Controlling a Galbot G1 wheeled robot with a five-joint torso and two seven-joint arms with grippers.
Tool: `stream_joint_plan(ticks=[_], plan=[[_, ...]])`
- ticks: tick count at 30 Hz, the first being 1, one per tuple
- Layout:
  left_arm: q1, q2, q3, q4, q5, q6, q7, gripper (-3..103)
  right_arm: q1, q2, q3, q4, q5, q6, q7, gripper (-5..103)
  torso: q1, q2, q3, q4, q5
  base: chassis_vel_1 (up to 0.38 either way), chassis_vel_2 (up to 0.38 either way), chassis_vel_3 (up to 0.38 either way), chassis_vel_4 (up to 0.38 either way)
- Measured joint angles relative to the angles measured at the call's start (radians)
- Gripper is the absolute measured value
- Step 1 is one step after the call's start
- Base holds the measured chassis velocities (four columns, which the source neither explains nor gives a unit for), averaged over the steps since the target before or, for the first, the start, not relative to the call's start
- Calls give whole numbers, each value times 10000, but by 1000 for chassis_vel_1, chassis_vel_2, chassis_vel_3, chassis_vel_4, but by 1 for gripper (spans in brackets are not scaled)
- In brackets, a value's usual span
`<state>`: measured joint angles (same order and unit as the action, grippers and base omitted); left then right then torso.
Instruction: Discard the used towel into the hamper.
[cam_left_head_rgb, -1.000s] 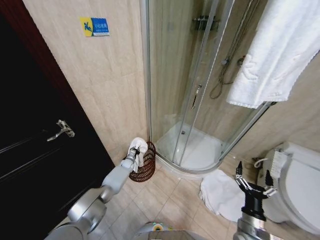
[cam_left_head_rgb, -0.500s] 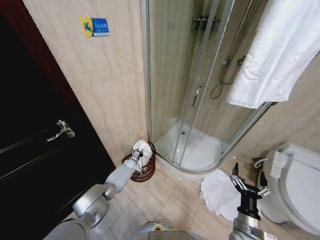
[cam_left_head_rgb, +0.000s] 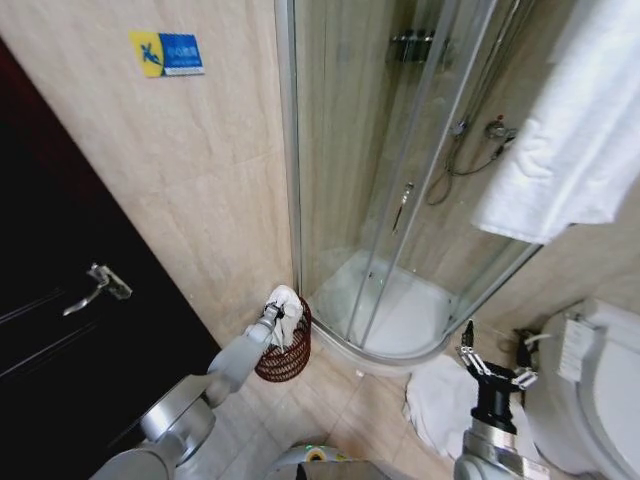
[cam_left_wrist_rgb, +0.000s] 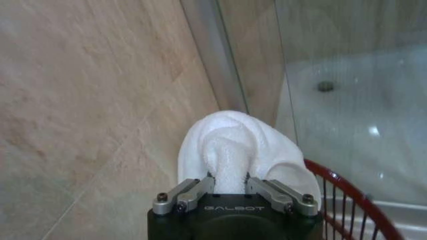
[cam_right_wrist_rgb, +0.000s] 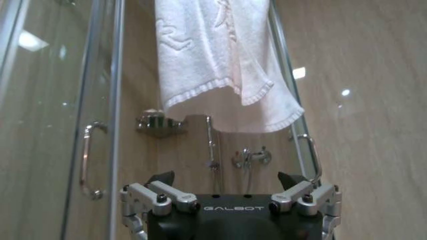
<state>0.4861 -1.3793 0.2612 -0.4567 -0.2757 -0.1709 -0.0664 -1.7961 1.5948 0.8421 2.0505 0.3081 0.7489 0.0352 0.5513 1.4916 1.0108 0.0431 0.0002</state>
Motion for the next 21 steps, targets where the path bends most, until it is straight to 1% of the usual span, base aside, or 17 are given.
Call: stream_joint_plan(ticks=[1, 3, 8, 12, 15, 17, 18, 19, 20, 21], plan=[[107, 45, -91, 35, 31, 54, 31, 10, -16, -25, 15, 40, 16, -2, -23, 100, -6, 1, -2, -6, -5, 0, 0, 0, 0], [197, 78, -171, 54, 84, 84, 67, 10, -32, -23, 16, 48, 18, 0, -46, 100, -10, 1, -2, -8, -7, -22, -3, -25, -11], [488, 228, -456, 108, 315, 148, 264, 10, -94, 65, -28, 58, 5, 69, -122, 100, -24, 9, -7, 0, 0, 70, -28, -36, 13], [636, 253, -560, 160, 512, 164, 409, 10, -139, 74, -16, 115, -6, 113, -130, 100, -23, 9, -6, -2, -1, 45, -8, -10, 39], [853, 242, -475, 121, 686, 161, 548, 10, -177, 93, 35, 136, -6, 142, -127, 100, -15, 7, -4, -2, -2, 0, 0, 0, 0], [899, 199, -467, 134, 760, 158, 551, 10, -193, 102, 40, 127, -6, 160, -126, 100, -14, 7, -4, -2, -2, 0, 0, 0, 0], [941, 110, -460, 154, 846, 197, 417, 10, -214, 117, 40, 99, -19, 184, -117, 100, -13, 7, -4, -2, -1, 0, 0, 0, 0], [970, 41, -450, 151, 862, 277, 293, 7, -224, 123, 40, 66, -43, 187, -103, 100, -13, 7, -4, -3, -2, 0, 0, 0, 0], [970, 41, -450, 151, 862, 277, 293, 7, -224, 123, 40, 66, -43, 187, -103, 100, -13, 7, -4, -3, -2, 0, 0, 0, 0], [1015, -42, -422, 112, 833, 354, 194, 10, -223, 126, 35, 28, -85, 189, -71, 100, -14, 7, -4, -3, -2, 0, 0, 0, 0]])
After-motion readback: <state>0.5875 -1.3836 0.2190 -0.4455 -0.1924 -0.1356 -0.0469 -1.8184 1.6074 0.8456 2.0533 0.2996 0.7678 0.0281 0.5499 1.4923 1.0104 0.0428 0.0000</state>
